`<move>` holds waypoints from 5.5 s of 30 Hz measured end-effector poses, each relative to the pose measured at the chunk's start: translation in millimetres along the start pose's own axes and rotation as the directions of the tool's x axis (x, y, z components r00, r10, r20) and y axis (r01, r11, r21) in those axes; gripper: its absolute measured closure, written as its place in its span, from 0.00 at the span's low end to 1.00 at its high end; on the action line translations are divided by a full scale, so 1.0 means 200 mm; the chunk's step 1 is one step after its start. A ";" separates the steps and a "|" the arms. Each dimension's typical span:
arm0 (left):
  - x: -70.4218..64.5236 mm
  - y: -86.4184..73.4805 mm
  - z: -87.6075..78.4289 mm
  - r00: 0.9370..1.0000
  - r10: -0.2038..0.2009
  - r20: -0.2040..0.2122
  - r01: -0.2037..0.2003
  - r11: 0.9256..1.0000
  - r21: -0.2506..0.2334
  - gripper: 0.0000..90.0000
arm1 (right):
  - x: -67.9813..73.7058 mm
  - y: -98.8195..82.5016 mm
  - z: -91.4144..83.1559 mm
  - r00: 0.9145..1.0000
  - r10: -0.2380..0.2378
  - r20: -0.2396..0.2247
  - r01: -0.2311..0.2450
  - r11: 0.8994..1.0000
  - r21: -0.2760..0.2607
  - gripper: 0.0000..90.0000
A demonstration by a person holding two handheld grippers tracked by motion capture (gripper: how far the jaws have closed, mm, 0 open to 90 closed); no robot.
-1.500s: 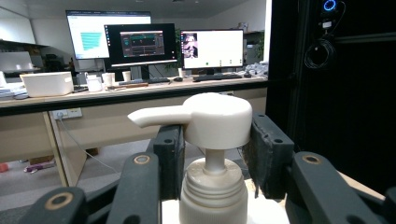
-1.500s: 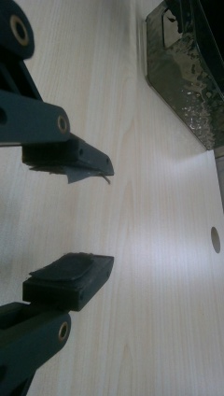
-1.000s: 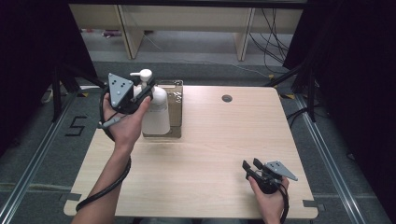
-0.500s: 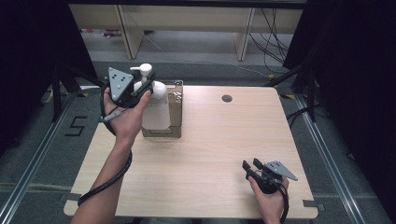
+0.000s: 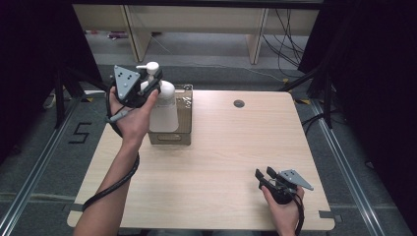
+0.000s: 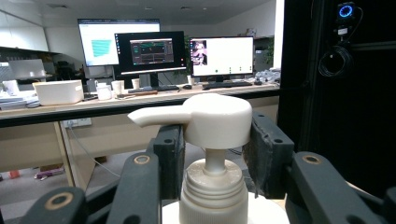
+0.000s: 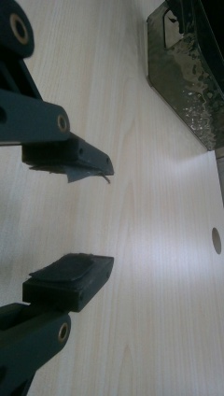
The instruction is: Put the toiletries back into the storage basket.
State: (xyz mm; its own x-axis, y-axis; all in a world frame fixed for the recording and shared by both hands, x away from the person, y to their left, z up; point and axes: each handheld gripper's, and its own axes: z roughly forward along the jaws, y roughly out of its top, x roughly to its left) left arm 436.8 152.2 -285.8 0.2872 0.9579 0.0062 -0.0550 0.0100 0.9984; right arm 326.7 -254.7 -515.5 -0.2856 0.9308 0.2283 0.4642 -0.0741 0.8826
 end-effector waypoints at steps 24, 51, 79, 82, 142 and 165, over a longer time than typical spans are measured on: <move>0.04 -0.05 0.09 0.999 0.011 -0.042 -0.010 1.000 0.019 0.66 | 0.00 0.00 0.00 1.000 0.000 -0.007 0.000 1.000 0.002 0.55; 0.05 -0.12 0.14 0.999 0.021 -0.050 -0.019 0.999 0.047 0.66 | 0.00 0.00 0.00 1.000 -0.001 -0.005 0.001 1.000 0.000 0.55; 0.05 -0.16 0.16 0.998 0.023 -0.055 -0.019 0.997 0.075 0.66 | 0.00 0.00 0.00 1.000 -0.009 -0.012 0.009 1.000 0.009 0.55; 0.05 -0.16 0.16 0.998 0.025 -0.057 -0.021 0.997 0.076 0.66 | 0.00 0.00 0.00 1.000 -0.008 -0.019 0.008 1.000 0.003 0.55; 0.03 -0.33 0.14 0.998 0.012 -0.067 -0.002 0.989 0.145 0.66 | 0.00 0.00 -0.01 1.000 -0.024 -0.009 0.024 1.000 0.003 0.55; 0.04 -0.41 0.13 0.997 0.015 -0.076 -0.001 0.984 0.179 0.66 | 0.01 0.00 0.00 1.000 -0.007 -0.008 0.007 1.000 0.009 0.55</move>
State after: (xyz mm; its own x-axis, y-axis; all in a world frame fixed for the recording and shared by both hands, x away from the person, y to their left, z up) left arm 467.9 152.1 -367.2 0.2125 0.9770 0.0170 0.1169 -0.0427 0.9922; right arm 325.2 -253.1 -515.4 -0.2958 0.9283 0.2253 0.4699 -0.0639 0.8804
